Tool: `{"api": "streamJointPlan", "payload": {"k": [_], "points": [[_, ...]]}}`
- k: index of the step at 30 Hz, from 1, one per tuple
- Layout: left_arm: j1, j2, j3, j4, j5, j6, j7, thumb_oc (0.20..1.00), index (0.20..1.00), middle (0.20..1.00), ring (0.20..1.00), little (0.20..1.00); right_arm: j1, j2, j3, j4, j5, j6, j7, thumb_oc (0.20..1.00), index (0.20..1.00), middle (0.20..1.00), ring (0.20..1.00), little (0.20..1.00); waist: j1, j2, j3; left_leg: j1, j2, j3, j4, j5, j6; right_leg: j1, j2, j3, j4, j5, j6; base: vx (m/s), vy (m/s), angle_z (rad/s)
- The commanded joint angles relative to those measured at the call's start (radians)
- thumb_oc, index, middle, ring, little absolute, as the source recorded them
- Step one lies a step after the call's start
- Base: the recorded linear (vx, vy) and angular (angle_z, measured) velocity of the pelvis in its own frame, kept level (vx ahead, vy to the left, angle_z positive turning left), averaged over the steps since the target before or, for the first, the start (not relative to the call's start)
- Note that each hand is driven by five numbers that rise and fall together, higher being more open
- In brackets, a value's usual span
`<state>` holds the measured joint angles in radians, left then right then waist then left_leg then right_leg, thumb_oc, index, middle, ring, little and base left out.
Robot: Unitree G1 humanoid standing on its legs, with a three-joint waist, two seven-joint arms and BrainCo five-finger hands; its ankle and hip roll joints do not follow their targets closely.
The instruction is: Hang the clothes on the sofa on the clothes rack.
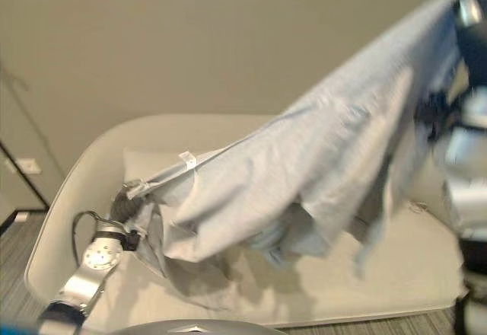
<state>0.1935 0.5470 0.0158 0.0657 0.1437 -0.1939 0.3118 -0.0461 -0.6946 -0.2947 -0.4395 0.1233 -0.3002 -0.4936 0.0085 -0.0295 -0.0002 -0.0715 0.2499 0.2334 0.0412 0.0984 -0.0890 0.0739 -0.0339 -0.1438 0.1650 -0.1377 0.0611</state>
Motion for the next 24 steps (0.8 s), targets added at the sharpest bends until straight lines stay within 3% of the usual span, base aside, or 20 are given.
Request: {"api": "streamJointPlan", "payload": {"k": [1,4,5,7,10,13,19,21,22,24], "points": [[-0.038,0.046,0.128,-0.072,0.163,-0.058,0.117,0.2,0.2,0.2,0.2,0.2,-0.09,0.045,-0.037,0.028,-0.211,-0.012,-0.062,0.2,0.2,0.2,0.2,0.2,0.044,0.001,0.027,-0.116,0.11,-0.038,-0.009,0.258,-0.103,-0.017,-0.047,-0.06,0.046,-0.02,-0.008,-0.21,-0.043,0.59],[-0.003,0.035,0.154,-0.103,0.171,-0.061,0.118,0.2,0.2,0.2,0.2,0.2,-0.068,0.069,-0.031,0.021,-0.209,-0.01,-0.062,0.2,0.2,0.2,0.2,0.2,0.043,-0.002,0.026,-0.119,0.106,-0.025,0.014,0.233,-0.09,-0.016,-0.051,-0.072,0.018,0.002,-0.006,-0.14,0.008,0.77],[0.023,0.027,0.196,-0.142,0.202,-0.069,0.129,0.2,0.2,0.2,0.2,0.2,-0.025,0.091,-0.034,0.012,-0.239,-0.007,-0.062,0.2,0.2,0.2,0.2,0.2,0.043,-0.022,0.028,-0.097,0.089,-0.01,0.069,0.135,-0.068,-0.022,-0.072,-0.088,-0.018,0.035,0.003,-0.2,0.023,0.46],[0.005,0.023,0.204,-0.166,0.244,-0.081,0.148,0.2,0.2,0.2,0.2,0.2,0.024,0.085,-0.035,0.0,-0.335,0.012,-0.062,0.2,0.2,0.2,0.2,0.2,0.027,-0.054,0.02,-0.044,0.086,0.021,0.139,0.011,-0.041,-0.039,-0.098,-0.119,-0.073,0.083,0.014,-0.26,0.034,0.6],[-0.003,0.013,0.195,-0.186,0.277,-0.088,0.158,0.2,0.2,0.2,0.2,0.2,0.06,0.089,-0.041,-0.006,-0.381,0.019,-0.073,0.2,0.2,0.2,0.2,0.2,0.012,-0.062,0.009,0.01,0.102,0.042,0.179,-0.047,-0.037,-0.044,-0.106,-0.138,-0.104,0.107,0.026,-0.08,0.052,0.53],[-0.015,0.004,0.142,-0.193,0.302,-0.102,0.174,0.2,0.2,0.2,0.2,0.2,0.107,0.107,-0.03,-0.01,-0.37,0.01,-0.071,0.2,0.2,0.2,0.2,0.2,-0.011,-0.061,-0.001,0.094,0.137,0.043,0.21,-0.073,-0.044,-0.051,-0.123,-0.151,-0.132,0.141,0.047,-0.03,0.21,0.27],[-0.103,0.01,0.036,-0.182,0.296,-0.113,0.208,0.2,0.2,0.2,0.2,0.2,0.185,0.167,-0.011,0.014,-0.344,-0.001,-0.109,0.2,0.2,0.2,0.2,0.2,-0.047,-0.05,0.02,0.149,0.242,-0.007,0.126,0.042,-0.097,-0.1,-0.199,-0.165,-0.177,0.208,0.109,-0.06,0.362,0.13],[-0.141,0.012,0.0,-0.178,0.292,-0.113,0.235,0.2,0.2,0.2,0.2,0.2,0.183,0.182,0.007,0.015,-0.339,-0.003,-0.13,0.2,0.2,0.2,0.2,0.2,-0.042,-0.044,0.038,0.12,0.246,-0.058,0.101,0.046,-0.123,-0.113,-0.23,-0.147,-0.202,0.246,0.136,-0.06,0.471,0.23],[-0.149,0.014,-0.012,-0.181,0.294,-0.114,0.243,0.2,0.2,0.2,0.2,0.2,0.182,0.186,0.012,0.016,-0.338,-0.003,-0.135,0.2,0.2,0.2,0.2,0.2,-0.042,-0.041,0.047,0.097,0.243,-0.089,0.111,0.03,-0.13,-0.118,-0.245,-0.136,-0.212,0.264,0.145,-0.02,0.485,0.28],[-0.157,0.031,-0.041,-0.185,0.31,-0.122,0.252,0.2,0.2,0.2,0.2,0.2,0.183,0.196,0.016,0.025,-0.349,0.0,-0.144,0.2,0.2,0.2,0.2,0.2,-0.051,-0.039,0.061,0.04,0.219,-0.113,0.162,-0.077,-0.138,-0.129,-0.299,-0.139,-0.248,0.321,0.169,-0.03,0.506,0.19]]}}
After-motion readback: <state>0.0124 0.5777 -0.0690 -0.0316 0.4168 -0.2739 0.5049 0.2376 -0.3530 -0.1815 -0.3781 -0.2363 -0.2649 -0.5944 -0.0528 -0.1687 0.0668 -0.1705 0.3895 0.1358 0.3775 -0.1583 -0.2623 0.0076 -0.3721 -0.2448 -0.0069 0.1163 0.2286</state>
